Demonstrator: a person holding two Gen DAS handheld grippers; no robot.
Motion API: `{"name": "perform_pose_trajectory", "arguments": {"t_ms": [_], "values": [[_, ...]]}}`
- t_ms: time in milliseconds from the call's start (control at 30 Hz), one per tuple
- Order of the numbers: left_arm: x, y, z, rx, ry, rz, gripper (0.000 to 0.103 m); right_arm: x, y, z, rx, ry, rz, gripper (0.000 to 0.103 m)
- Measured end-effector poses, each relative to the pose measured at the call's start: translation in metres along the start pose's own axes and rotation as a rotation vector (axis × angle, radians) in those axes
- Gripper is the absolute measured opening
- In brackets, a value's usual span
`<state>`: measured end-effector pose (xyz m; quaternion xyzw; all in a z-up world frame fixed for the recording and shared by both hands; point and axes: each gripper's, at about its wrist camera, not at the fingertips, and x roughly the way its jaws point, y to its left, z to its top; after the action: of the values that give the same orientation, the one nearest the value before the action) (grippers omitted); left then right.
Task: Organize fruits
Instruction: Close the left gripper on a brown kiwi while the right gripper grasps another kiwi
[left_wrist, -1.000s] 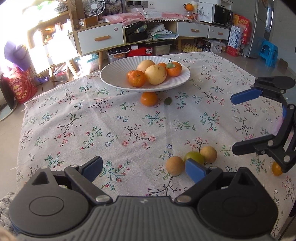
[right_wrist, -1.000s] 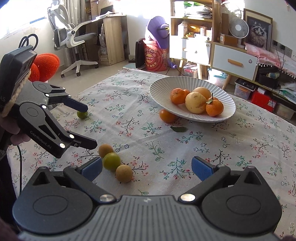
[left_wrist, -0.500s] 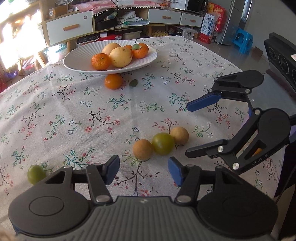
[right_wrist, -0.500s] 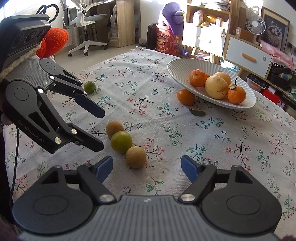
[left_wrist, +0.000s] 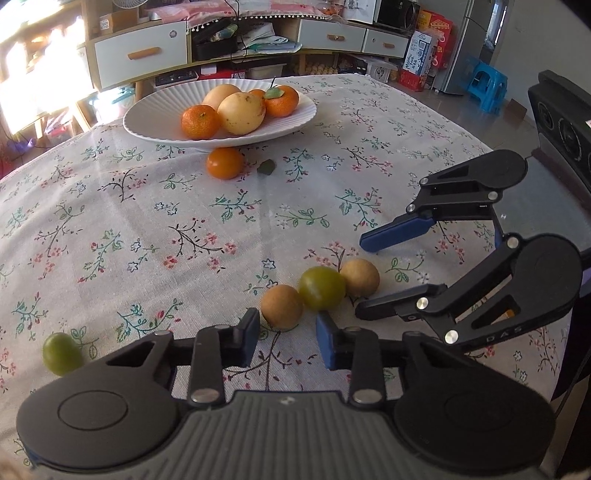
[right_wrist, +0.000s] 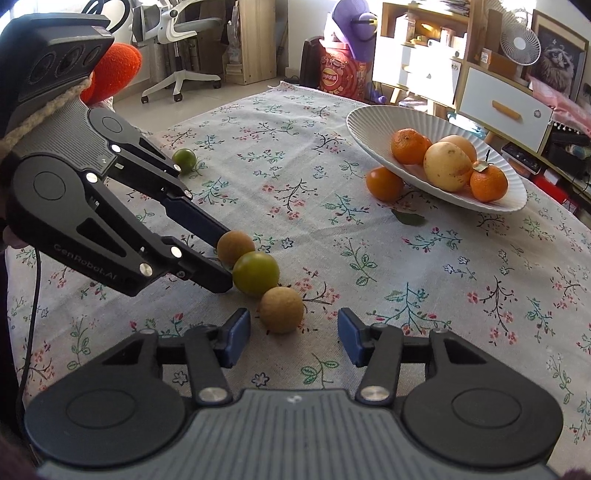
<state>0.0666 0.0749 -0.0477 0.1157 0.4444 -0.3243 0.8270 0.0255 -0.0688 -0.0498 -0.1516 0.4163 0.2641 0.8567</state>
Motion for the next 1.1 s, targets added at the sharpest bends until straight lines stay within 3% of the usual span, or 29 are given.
{"name": "perform_pose_trajectory", "arguments": {"t_ms": [1100], "values": [[0.0056, 0.0021, 0.0062, -0.025, 0.002, 0.014, 0.000, -0.0003, 0.0042, 0.0033, -0.001, -0.002, 0.026, 0.025]]}}
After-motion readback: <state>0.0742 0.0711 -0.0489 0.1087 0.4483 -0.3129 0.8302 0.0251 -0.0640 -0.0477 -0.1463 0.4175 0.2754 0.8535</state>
